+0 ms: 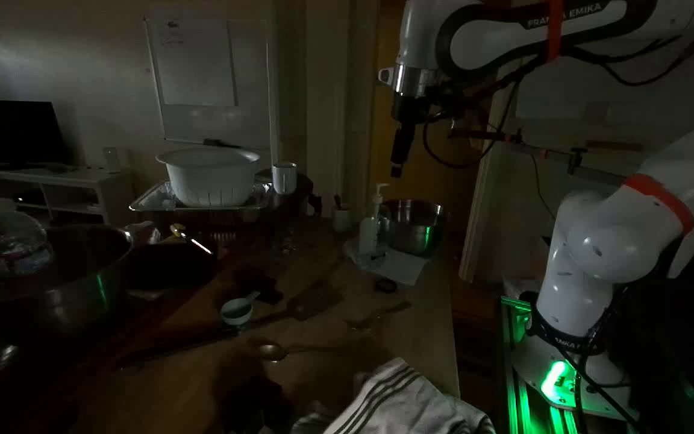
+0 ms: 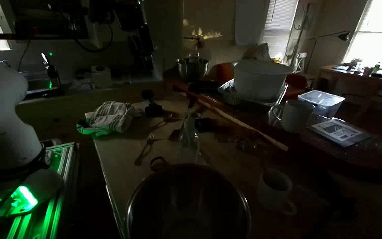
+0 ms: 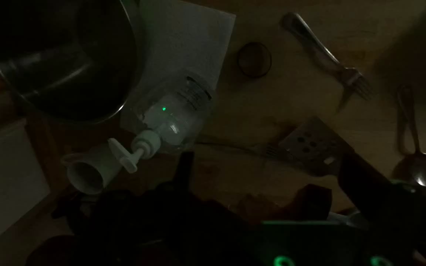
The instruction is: Put the blue object inside the dish
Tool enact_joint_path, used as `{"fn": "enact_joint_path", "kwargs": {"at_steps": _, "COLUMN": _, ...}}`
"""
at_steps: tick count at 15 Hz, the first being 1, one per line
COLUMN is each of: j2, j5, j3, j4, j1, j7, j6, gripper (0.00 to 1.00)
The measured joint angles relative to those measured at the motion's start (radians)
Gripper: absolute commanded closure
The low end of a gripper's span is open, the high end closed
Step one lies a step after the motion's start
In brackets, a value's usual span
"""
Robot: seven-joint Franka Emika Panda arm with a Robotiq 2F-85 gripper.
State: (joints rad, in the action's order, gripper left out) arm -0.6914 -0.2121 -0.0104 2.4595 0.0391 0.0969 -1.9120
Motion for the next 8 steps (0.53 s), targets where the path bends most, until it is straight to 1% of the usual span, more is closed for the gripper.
{"fn": "enact_joint_path", "kwargs": {"at_steps": 2, "j2": 0.0, "j5": 0.0, "j3": 0.0, "j4": 0.0, "j1": 0.0, "j7": 0.0, "j6": 0.0, "gripper": 0.0}}
{"fn": "enact_joint_path", "kwargs": {"at_steps": 4, "j2": 0.002, "j5": 0.0, "j3": -0.001, "j4": 0.002, "j1": -0.001, "j7": -0.029, "j6": -0.014, "gripper": 0.0}}
{"fn": "enact_joint_path", "kwargs": {"at_steps": 8, "j2": 0.034, "j5": 0.027, "j3": -0.027, "j4": 0.042, "j1": -0.013, "j7": -0.127, "j6": -0.147, "gripper": 0.0}}
